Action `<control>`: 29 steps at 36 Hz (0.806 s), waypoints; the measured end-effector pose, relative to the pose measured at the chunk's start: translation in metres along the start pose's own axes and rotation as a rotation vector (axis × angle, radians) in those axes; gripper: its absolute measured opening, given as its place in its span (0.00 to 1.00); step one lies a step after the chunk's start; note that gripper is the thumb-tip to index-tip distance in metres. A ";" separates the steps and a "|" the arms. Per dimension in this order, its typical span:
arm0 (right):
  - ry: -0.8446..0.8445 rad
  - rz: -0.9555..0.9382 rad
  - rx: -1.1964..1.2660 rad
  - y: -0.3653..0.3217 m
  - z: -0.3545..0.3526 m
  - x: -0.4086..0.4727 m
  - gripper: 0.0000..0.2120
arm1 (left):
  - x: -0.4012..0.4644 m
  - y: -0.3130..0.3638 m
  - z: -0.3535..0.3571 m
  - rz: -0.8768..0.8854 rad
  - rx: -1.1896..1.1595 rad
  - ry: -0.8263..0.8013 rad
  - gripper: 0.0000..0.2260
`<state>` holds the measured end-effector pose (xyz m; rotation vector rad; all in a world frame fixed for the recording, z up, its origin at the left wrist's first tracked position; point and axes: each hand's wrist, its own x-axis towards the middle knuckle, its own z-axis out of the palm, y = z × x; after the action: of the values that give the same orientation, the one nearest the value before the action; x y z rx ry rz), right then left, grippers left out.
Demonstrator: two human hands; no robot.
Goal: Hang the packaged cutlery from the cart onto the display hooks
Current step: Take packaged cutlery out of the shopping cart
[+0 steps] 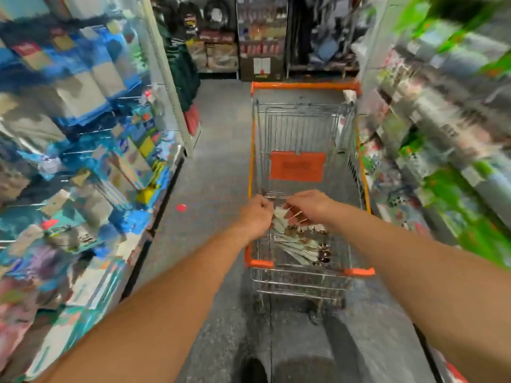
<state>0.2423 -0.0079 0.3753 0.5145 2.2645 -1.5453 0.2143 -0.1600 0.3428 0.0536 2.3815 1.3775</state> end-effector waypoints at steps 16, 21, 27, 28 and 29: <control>0.081 0.248 -0.175 0.111 -0.076 0.153 0.08 | 0.155 -0.040 0.092 -0.176 0.266 -0.271 0.08; 0.029 0.288 -0.438 0.143 -0.084 0.205 0.13 | 0.192 -0.065 0.119 -0.256 0.304 -0.325 0.11; -0.147 0.327 -0.515 0.175 -0.085 0.253 0.12 | 0.227 -0.085 0.148 -0.352 0.350 -0.358 0.10; -0.159 0.337 -0.540 0.179 -0.084 0.260 0.12 | 0.233 -0.089 0.153 -0.358 0.342 -0.362 0.11; -0.170 0.352 -0.554 0.184 -0.083 0.266 0.12 | 0.239 -0.095 0.157 -0.377 0.333 -0.369 0.12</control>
<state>0.0915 0.1580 0.1278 0.5535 2.1911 -0.7215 0.0630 -0.0263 0.1189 -0.0459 2.1419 0.7226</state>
